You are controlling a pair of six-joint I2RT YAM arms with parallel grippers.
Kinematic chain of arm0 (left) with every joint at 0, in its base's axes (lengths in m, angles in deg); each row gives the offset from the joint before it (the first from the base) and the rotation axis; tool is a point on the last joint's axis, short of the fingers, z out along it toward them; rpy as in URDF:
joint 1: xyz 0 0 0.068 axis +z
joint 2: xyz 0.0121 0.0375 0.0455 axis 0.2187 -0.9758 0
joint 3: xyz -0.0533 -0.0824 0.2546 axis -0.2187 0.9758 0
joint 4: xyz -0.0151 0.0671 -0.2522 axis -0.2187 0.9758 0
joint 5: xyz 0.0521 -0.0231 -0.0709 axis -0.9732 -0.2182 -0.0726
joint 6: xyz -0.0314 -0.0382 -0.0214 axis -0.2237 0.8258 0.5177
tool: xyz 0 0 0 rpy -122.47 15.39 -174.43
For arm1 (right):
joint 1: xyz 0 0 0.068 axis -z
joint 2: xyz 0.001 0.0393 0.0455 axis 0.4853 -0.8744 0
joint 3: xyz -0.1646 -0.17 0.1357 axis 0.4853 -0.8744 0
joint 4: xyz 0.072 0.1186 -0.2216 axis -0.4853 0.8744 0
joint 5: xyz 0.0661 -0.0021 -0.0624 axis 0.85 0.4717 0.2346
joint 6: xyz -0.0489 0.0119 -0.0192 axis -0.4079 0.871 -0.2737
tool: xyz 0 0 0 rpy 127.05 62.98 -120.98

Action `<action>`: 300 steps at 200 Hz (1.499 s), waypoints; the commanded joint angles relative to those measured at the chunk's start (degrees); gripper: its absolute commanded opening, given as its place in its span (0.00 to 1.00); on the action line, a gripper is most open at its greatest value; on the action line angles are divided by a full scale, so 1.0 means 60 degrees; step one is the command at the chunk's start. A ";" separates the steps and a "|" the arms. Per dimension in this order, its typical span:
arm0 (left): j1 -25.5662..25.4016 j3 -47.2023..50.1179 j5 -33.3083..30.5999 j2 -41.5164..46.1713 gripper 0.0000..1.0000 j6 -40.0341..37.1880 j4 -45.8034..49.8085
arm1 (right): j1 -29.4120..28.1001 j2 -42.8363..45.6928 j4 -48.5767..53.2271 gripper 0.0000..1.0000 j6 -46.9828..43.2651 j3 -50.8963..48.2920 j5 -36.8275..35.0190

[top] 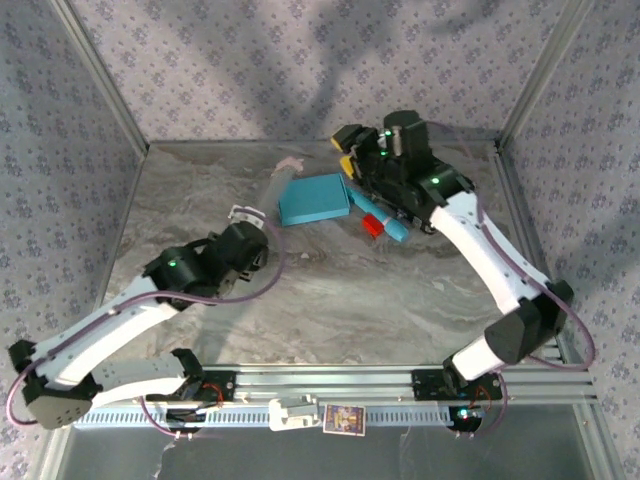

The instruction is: Fold the paper box

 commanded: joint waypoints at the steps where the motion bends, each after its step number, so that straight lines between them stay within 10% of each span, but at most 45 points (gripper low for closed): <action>1: 0.0177 -0.0398 0.2708 0.0778 0.00 0.0128 -0.0520 | 0.0374 0.0508 0.1415 0.57 -0.1353 0.0363 -0.1099; 57: 0.2124 -0.0264 0.7568 0.0937 0.00 0.1377 -0.1484 | 0.0884 0.0787 0.3283 0.57 -0.2446 0.0953 -0.2246; 162: 0.2986 -0.2410 0.7796 -0.4332 0.00 -0.1412 0.0677 | -0.0114 0.0896 0.3442 0.57 -0.1345 -0.0599 -0.1567; 300: 0.2930 -0.4064 0.7688 -0.6030 0.00 -0.2997 0.1109 | -0.0972 -0.2375 0.3946 0.47 -0.0618 0.1563 -0.0662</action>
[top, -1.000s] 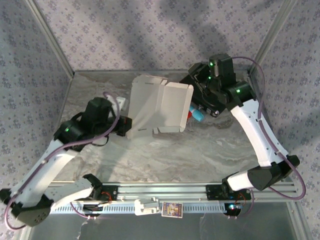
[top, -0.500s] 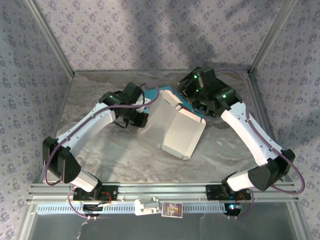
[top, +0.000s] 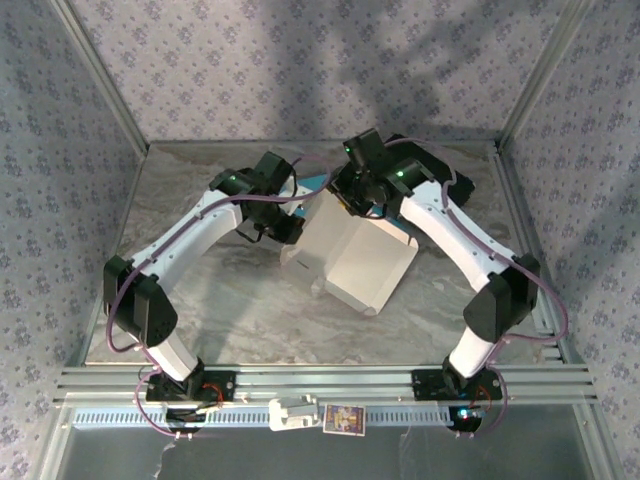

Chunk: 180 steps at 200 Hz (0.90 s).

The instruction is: Fold the paper box

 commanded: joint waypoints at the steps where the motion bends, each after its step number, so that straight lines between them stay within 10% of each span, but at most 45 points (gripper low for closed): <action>1: -0.0282 -0.0500 -0.0446 -0.0048 0.00 -0.0513 0.0432 | -0.0040 -0.0422 0.0306 0.47 0.0157 0.0640 0.0137; 180: -0.0925 -0.1836 -0.2559 -0.0931 0.00 -0.0795 0.1069 | -0.0292 -0.1269 0.1044 0.28 0.0138 0.1094 0.0932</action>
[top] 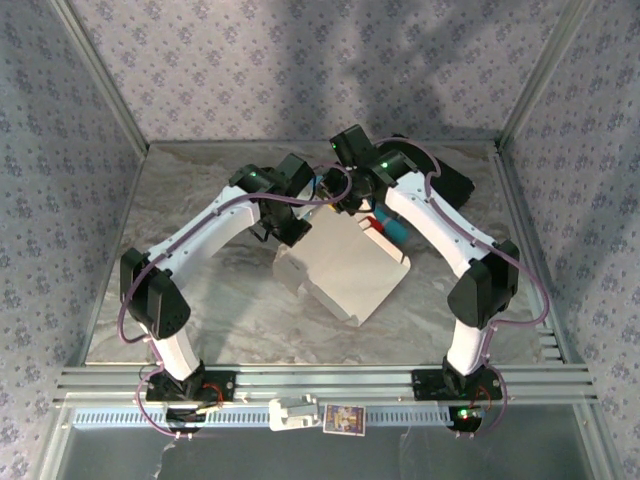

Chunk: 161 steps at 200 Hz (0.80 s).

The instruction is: Fold the paper box

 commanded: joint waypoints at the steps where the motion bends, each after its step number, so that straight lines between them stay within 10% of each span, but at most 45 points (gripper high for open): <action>1: -0.0077 -0.0535 -0.0265 -0.0057 0.00 -0.0134 -0.0261 | -0.0095 -0.0217 0.0351 0.28 0.0094 -0.0043 0.0329; 161: -0.0137 -0.0326 0.0073 0.0102 0.00 -0.0525 -0.0405 | 0.0283 0.1153 -0.1269 0.24 0.1145 -0.2452 0.1123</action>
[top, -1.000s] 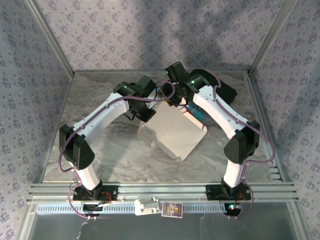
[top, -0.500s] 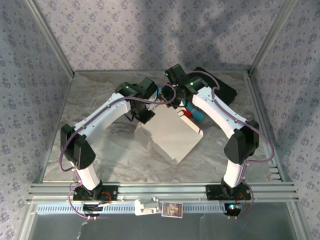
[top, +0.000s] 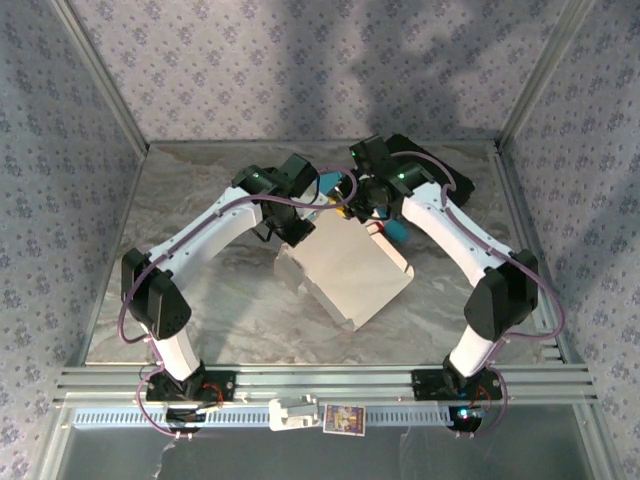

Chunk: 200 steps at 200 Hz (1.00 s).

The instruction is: Fold the paper box

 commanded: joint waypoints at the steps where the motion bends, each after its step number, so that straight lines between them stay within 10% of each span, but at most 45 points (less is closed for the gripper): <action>1: -0.0002 -0.0316 0.0057 0.0092 0.00 -0.0126 -0.0139 | -0.0261 -0.0017 0.0010 0.24 0.0439 -0.0320 0.0331; 92: -0.0191 -0.0154 -0.0328 0.0450 0.00 -0.0372 -0.0694 | -0.0170 -0.0428 -0.0029 0.23 0.0507 -0.0235 0.0340; 153: -0.0214 -0.0217 -0.0706 0.0331 0.00 -0.0338 -0.0745 | -0.0208 -0.0463 0.0132 0.00 0.0639 -0.0072 0.0285; 200: 0.0284 0.0511 -0.0854 0.1645 0.51 0.2511 -0.1677 | 0.0127 -0.0020 -0.0456 0.00 0.1848 -0.0863 0.0598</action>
